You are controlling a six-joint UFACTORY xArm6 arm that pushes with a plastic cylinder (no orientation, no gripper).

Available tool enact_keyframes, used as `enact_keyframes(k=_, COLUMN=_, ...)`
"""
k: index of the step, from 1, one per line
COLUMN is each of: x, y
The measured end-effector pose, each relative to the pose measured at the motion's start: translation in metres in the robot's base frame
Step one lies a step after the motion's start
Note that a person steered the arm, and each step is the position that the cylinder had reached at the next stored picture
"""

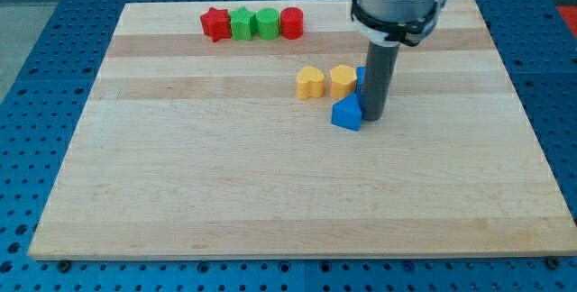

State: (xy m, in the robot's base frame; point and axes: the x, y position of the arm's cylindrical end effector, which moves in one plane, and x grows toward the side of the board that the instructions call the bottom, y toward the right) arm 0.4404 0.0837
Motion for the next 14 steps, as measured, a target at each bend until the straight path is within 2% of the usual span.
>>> enact_keyframes(k=3, x=0.003, y=-0.047)
enact_keyframes(k=5, x=0.004, y=-0.036)
enact_keyframes(k=7, x=-0.022, y=-0.040)
enact_keyframes(k=11, x=-0.025, y=-0.103)
enact_keyframes(k=14, x=0.009, y=-0.106)
